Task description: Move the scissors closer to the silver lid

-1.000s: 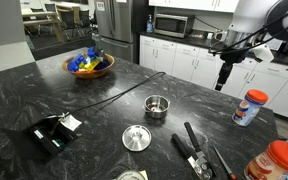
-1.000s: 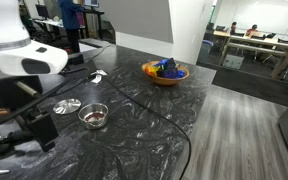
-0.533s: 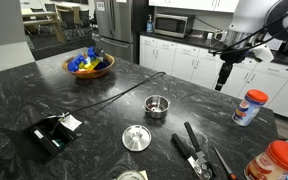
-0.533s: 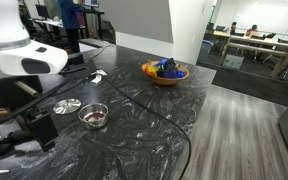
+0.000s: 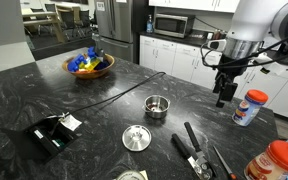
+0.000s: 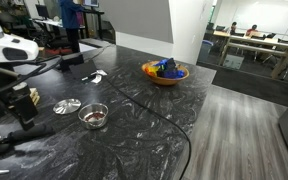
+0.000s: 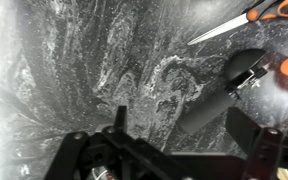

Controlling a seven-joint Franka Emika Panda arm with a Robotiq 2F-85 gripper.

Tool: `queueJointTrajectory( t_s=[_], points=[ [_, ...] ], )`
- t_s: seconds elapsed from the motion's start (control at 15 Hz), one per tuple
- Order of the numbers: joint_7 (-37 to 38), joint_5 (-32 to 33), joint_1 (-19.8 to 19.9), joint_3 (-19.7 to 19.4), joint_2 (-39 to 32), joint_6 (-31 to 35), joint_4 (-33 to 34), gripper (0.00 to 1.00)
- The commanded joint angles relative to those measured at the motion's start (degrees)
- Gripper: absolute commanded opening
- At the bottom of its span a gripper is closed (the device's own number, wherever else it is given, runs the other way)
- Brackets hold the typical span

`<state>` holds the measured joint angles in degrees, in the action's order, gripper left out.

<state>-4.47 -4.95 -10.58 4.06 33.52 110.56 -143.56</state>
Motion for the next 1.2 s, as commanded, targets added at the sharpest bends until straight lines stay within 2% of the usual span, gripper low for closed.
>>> queueJointTrajectory(
  t_s=[0.0, 0.13, 0.53, 1.13],
  points=[
    [-4.55, -1.38, -2.69, 1.21, -2.32, 0.37, 0.94, 1.00],
    [-2.09, -0.91, -2.39, 1.94, -1.50, -0.08, 0.20, 1.00],
    [-3.12, -1.45, -3.12, 2.09, -1.75, 0.43, 0.05, 1.00],
    [-16.38, -9.02, -16.90, 8.74, -5.64, 2.52, -0.06, 1.00]
  ],
)
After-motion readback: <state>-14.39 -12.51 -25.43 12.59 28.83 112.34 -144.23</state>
